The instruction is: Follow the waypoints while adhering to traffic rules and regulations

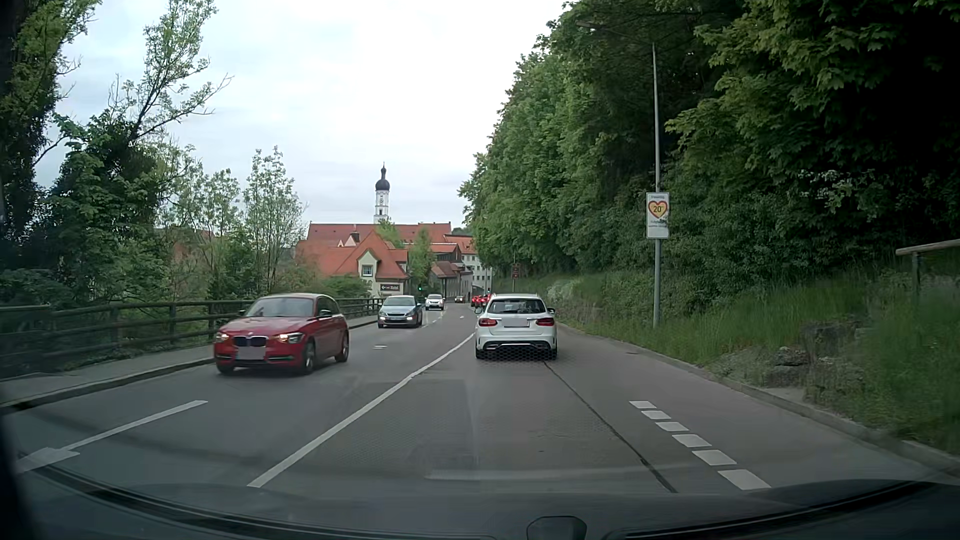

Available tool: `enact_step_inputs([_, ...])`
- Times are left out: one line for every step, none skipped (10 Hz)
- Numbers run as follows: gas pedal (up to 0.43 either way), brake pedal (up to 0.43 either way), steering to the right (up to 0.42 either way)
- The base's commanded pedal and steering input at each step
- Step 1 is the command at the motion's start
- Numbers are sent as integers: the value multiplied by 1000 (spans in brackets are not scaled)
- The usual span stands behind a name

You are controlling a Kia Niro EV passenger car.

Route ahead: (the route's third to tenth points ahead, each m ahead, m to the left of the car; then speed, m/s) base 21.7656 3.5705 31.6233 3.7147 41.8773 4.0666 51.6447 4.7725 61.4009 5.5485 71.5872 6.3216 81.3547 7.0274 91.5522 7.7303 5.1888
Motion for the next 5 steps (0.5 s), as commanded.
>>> enact_step_inputs([8,0,2])
enact_step_inputs([8,0,2])
enact_step_inputs([8,0,2])
enact_step_inputs([8,0,2])
enact_step_inputs([8,0,2])
